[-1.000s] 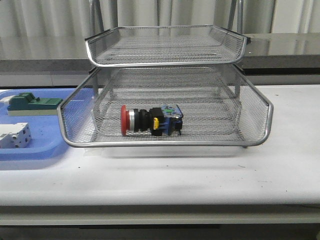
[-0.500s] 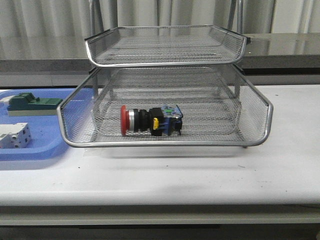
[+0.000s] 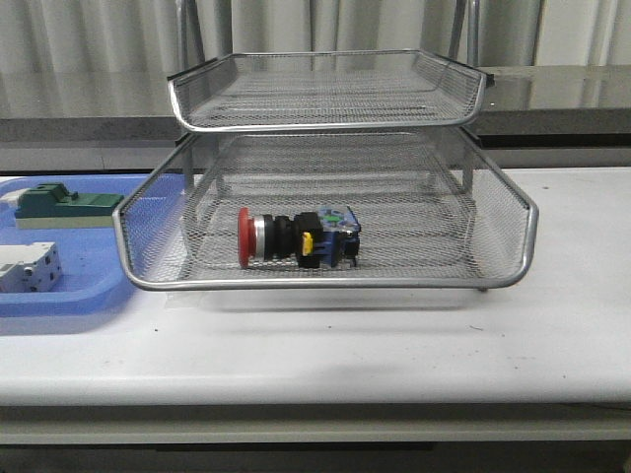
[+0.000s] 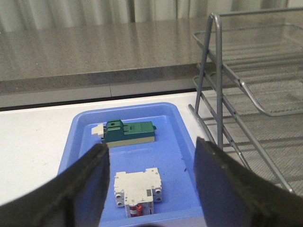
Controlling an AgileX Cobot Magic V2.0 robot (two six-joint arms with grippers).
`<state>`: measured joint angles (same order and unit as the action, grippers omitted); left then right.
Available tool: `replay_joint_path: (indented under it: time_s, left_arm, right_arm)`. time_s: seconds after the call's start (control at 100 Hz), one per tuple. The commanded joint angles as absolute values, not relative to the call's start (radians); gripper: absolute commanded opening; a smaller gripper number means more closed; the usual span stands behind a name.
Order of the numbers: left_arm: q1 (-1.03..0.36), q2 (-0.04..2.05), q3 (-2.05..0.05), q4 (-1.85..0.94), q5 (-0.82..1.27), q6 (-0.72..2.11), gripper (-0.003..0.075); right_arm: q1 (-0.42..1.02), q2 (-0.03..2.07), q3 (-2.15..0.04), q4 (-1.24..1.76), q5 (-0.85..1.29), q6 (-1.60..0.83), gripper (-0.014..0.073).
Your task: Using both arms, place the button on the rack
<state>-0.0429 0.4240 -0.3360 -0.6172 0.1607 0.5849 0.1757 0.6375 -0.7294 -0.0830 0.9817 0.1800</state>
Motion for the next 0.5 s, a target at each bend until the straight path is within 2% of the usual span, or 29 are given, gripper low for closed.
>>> replay_joint_path:
  time_s: [0.0,0.34,0.44,0.49]
  left_arm:
    - [-0.041,0.372,-0.32,-0.656,0.048,0.575,0.0385]
    - [-0.041,0.331,-0.294,-0.656,0.05,0.575,0.0381]
    - [-0.041,0.331,-0.294,-0.656,0.05,0.575,0.0321]
    - [-0.041,0.331,-0.294,-0.656,0.05,0.575,0.0257]
  right_arm:
    - [0.177,0.637,-0.763,-0.099,0.935,0.176,-0.0068]
    - [0.177,0.637,-0.763,-0.099,0.935,0.176,-0.0068]
    - [0.177,0.637,-0.763,-0.099,0.935,0.176,-0.0068]
    - [0.177,0.637,-0.763,-0.099,0.935,0.176,-0.0068]
